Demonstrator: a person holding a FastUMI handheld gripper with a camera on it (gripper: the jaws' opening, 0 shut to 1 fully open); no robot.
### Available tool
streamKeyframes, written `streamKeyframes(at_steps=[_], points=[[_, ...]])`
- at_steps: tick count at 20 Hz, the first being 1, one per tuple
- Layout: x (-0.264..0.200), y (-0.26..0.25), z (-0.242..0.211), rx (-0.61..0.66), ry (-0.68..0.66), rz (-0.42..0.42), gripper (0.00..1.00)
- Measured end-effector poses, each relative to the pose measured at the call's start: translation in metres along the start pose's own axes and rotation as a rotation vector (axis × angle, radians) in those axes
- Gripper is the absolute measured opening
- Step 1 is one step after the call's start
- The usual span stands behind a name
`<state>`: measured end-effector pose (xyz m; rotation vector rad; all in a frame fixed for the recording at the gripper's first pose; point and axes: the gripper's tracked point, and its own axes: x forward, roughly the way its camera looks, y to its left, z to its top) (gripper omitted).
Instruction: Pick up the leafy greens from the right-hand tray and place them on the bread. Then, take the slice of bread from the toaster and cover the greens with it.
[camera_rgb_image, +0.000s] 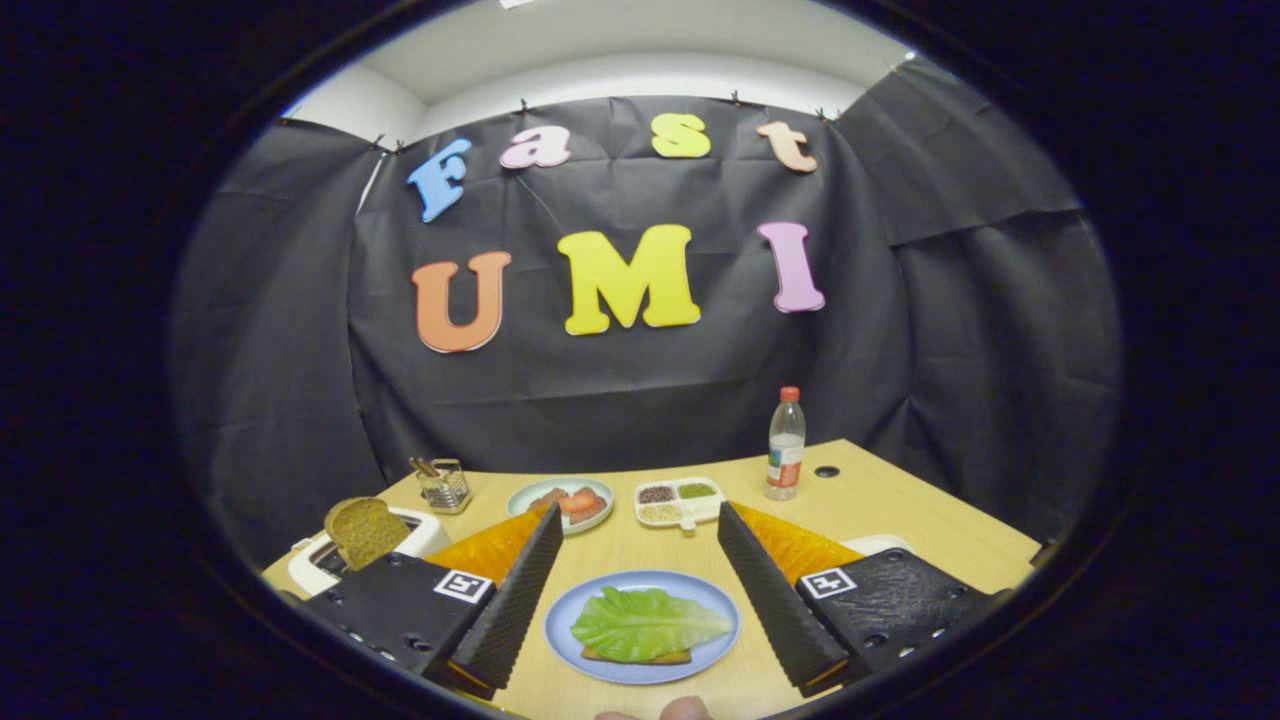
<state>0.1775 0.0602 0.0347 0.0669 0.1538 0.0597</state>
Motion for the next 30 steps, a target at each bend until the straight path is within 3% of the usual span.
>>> streamKeyframes(at_steps=[6, 11, 20, 24, 27, 30], points=[[-0.016, 0.097, 0.016, -0.004, -0.008, 0.101, 0.96], [-0.018, 0.169, -0.008, -0.009, 0.036, 0.149, 0.96], [0.012, 0.221, -0.071, -0.060, 0.173, 0.090, 0.96], [0.020, 0.230, -0.094, -0.095, 0.237, 0.089, 0.85], [0.026, 0.231, -0.095, -0.106, 0.240, 0.081, 0.56], [0.033, 0.231, -0.099, -0.114, 0.245, 0.078, 0.36]])
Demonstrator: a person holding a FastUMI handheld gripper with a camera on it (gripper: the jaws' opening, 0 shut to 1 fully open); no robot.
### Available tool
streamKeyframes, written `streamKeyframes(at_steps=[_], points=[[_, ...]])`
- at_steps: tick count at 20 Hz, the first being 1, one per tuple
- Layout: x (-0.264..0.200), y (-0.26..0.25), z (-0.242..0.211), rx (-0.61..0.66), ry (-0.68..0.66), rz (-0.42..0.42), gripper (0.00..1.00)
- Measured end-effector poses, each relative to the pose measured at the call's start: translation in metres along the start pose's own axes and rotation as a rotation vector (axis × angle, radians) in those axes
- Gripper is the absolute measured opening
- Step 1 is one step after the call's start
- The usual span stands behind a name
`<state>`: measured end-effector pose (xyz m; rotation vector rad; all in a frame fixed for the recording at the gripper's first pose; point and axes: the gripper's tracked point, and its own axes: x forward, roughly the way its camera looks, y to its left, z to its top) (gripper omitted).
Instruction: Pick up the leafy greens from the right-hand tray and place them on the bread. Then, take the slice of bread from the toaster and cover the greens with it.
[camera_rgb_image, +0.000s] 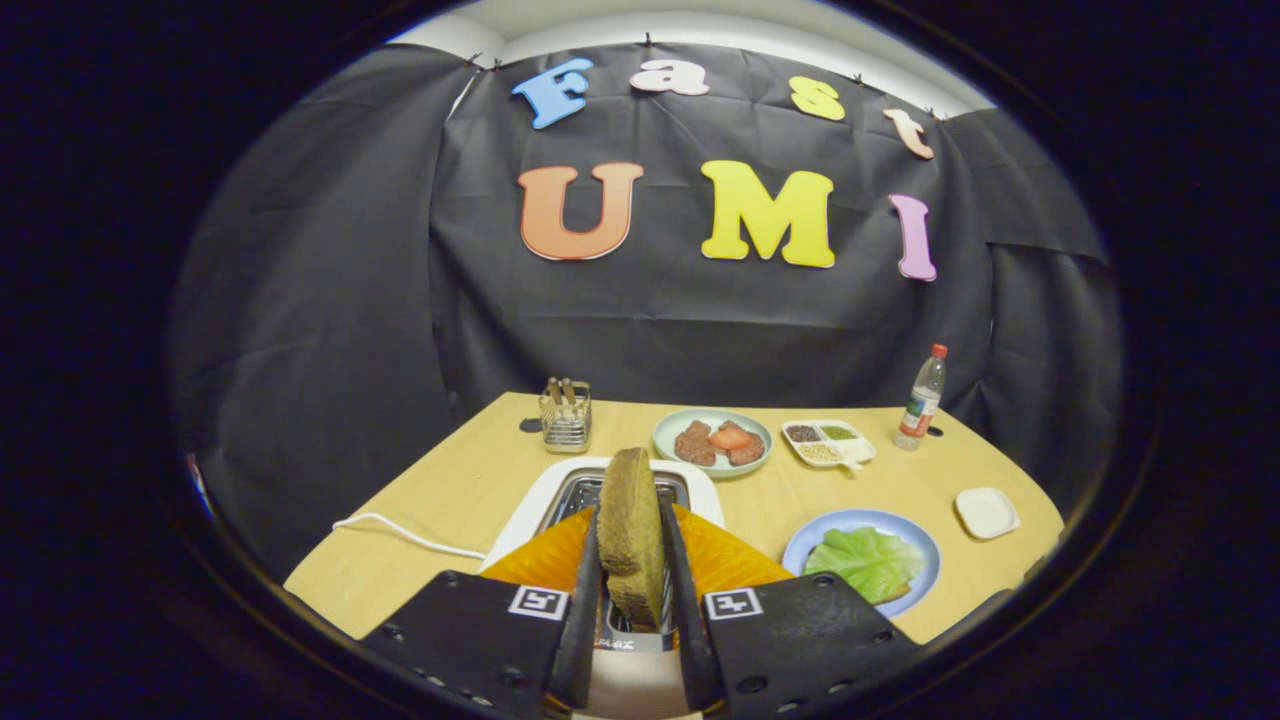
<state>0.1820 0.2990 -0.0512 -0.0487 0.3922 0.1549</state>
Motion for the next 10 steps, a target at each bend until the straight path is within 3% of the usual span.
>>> streamKeyframes(at_steps=[4, 6, 10], points=[[0.000, -0.003, 0.001, 0.007, 0.000, 0.016, 0.09], [0.000, -0.009, 0.004, 0.040, -0.004, 0.029, 0.03], [-0.010, -0.017, 0.022, 0.087, -0.023, 0.059, 0.03]])
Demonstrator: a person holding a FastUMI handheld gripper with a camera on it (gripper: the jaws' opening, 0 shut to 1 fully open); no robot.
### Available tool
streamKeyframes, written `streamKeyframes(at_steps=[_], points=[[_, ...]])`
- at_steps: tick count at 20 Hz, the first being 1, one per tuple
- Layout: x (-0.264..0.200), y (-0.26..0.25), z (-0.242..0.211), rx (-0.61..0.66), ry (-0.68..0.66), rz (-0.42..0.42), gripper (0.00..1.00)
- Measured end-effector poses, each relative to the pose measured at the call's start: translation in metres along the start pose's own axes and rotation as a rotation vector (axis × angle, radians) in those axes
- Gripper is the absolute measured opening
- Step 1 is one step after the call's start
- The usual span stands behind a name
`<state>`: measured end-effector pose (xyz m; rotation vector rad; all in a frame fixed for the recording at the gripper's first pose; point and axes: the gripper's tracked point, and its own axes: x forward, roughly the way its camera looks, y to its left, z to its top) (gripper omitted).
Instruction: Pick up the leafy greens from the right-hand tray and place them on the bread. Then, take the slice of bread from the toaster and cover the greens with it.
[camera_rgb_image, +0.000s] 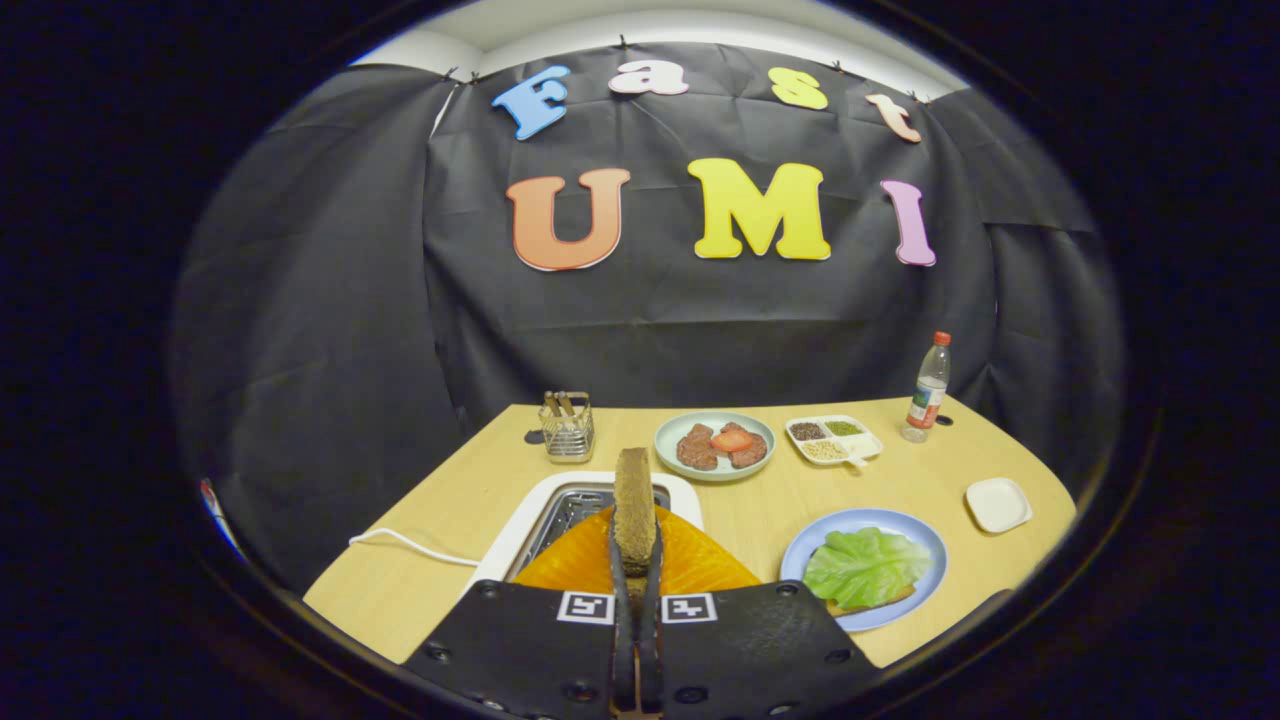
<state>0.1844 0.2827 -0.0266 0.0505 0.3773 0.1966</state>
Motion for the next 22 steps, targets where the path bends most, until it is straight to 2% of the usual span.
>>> streamKeyframes(at_steps=[3, 8, 13, 18, 20, 22], points=[[-0.011, 0.002, 0.021, 0.017, -0.026, 0.039, 0.03], [-0.027, -0.017, 0.051, 0.084, -0.072, 0.057, 0.02], [-0.043, -0.058, 0.072, 0.119, -0.128, 0.032, 0.02], [-0.039, -0.123, 0.056, 0.129, -0.120, -0.035, 0.02], [-0.028, -0.154, 0.040, 0.135, -0.098, -0.088, 0.02], [-0.015, -0.172, 0.024, 0.153, -0.067, -0.105, 0.02]])
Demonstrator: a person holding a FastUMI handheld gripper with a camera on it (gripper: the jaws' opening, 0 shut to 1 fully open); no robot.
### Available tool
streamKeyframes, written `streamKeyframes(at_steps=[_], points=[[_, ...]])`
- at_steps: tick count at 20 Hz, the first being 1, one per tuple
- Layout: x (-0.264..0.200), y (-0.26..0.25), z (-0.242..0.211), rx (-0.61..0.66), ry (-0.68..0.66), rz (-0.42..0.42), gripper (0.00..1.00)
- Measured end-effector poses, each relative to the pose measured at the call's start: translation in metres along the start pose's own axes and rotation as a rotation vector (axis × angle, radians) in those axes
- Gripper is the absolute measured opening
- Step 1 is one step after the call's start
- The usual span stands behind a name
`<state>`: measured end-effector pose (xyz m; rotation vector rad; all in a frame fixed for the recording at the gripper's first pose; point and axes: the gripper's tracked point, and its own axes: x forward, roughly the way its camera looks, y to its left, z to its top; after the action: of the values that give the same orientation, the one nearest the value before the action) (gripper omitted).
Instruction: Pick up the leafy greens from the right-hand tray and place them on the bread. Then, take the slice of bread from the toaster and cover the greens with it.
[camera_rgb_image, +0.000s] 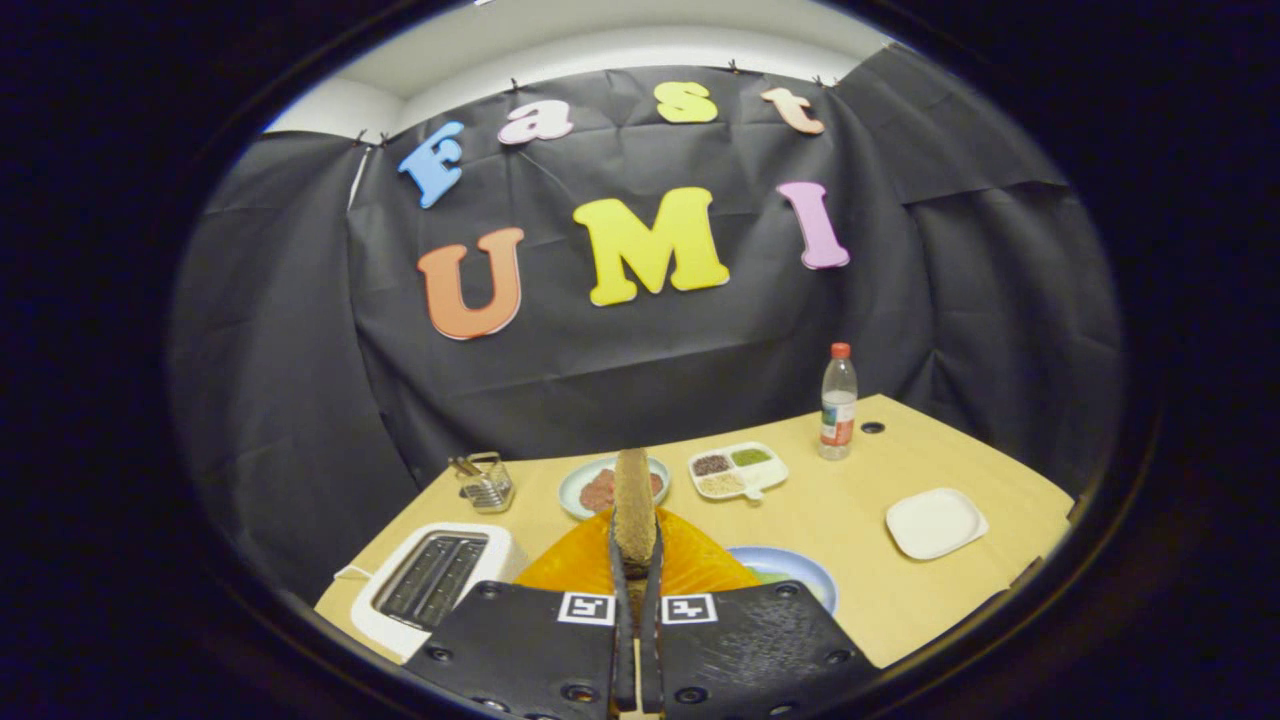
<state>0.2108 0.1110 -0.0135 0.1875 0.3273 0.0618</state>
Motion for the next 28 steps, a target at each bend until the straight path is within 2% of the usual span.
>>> streamKeyframes(at_steps=[4, 14, 20, 24, 25, 28], points=[[0.022, -0.021, -0.027, 0.042, 0.045, -0.009, 0.02], [0.052, -0.032, -0.074, 0.207, 0.104, 0.055, 0.02], [0.056, -0.063, -0.096, 0.266, 0.147, 0.036, 0.02], [0.056, -0.078, -0.103, 0.261, 0.156, 0.025, 0.10], [0.056, -0.082, -0.105, 0.261, 0.161, 0.023, 0.15], [0.053, -0.093, -0.111, 0.262, 0.172, 0.013, 0.16]])
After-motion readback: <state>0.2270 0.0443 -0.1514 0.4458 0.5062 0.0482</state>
